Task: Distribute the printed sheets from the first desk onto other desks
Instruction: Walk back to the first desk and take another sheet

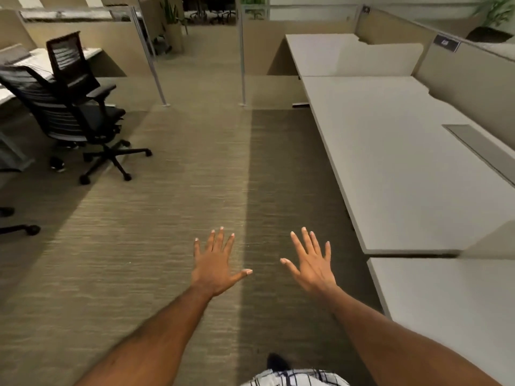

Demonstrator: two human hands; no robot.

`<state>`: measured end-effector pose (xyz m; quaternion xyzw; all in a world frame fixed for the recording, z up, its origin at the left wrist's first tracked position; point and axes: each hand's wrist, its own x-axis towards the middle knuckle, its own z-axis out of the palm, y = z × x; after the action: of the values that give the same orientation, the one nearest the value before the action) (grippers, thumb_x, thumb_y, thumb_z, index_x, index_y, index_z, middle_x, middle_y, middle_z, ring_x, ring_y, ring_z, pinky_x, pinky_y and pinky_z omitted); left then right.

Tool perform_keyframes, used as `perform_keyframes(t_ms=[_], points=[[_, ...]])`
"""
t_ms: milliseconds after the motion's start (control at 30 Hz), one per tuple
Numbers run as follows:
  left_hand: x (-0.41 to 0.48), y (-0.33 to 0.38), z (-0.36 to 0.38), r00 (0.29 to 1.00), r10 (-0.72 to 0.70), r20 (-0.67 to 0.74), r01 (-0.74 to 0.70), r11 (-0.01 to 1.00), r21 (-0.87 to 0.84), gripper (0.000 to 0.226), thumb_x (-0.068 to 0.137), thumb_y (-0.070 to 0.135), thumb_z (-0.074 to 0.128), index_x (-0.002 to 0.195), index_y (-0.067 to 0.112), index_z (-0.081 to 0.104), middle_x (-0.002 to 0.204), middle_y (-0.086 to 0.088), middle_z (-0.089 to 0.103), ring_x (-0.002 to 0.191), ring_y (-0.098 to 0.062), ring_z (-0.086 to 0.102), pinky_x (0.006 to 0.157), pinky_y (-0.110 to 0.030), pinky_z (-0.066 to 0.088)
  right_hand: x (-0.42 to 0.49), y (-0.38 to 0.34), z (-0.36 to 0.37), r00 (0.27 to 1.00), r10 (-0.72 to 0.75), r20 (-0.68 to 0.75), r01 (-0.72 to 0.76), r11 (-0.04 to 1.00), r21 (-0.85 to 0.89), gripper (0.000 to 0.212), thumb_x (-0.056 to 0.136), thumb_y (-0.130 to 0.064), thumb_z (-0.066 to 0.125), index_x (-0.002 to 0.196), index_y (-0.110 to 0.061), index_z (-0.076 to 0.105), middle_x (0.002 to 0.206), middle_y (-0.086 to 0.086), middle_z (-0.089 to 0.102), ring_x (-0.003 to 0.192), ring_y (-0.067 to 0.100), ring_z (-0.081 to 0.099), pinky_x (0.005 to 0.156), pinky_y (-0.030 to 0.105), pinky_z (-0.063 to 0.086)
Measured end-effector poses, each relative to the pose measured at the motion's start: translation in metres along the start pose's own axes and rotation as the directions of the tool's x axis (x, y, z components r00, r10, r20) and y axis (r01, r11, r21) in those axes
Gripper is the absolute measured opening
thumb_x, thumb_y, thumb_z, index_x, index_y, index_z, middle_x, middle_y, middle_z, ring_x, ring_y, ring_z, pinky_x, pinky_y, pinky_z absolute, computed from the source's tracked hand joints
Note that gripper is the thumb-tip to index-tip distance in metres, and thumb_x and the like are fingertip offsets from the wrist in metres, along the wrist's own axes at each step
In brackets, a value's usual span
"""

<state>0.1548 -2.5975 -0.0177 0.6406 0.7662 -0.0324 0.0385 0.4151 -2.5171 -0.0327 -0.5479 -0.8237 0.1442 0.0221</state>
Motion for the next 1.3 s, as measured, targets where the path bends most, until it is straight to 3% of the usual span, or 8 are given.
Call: perform_keyframes(t_ms=[367,800,1300], points=[[0.267,-0.041,-0.041,0.999,-0.044,-0.027,0.043,0.999,-0.028,0.117,0.065,0.098,0.005,0.157,0.025,-0.005,0.165,-0.008,-0.011,0.152,-0.027,-0.009,0.118,-0.063,0.002,0.267,0.025,-0.052,0.999,0.000,-0.039,0.001,0.999,0.036,0.078,0.089,-0.076,0.013,0.155,-0.038,-0.005,0.164,-0.002,-0.016,0.150,0.017,-0.020,0.117,0.056,-0.015],[0.615,-0.086,-0.071,0.995,0.099,-0.008,-0.099,0.994,-0.038,0.124,0.058,0.099,-0.002,0.157,0.025,0.000,0.166,-0.007,-0.007,0.153,-0.025,-0.006,0.117,-0.064,0.004,0.575,0.055,-0.108,0.985,0.153,-0.081,-0.153,0.988,0.001,0.078,0.090,-0.076,0.017,0.155,-0.038,-0.005,0.164,-0.002,-0.016,0.150,0.018,-0.019,0.114,0.055,-0.019],[0.963,-0.060,-0.103,0.997,0.081,0.003,-0.081,0.997,-0.007,0.117,0.065,0.097,0.008,0.157,0.025,-0.001,0.166,-0.007,-0.010,0.152,-0.025,-0.009,0.118,-0.063,0.004,0.928,0.146,-0.152,0.993,0.111,-0.043,-0.111,0.994,0.015,0.078,0.090,-0.076,0.015,0.154,-0.038,-0.006,0.164,0.000,-0.017,0.149,0.020,-0.020,0.117,0.058,-0.016]])
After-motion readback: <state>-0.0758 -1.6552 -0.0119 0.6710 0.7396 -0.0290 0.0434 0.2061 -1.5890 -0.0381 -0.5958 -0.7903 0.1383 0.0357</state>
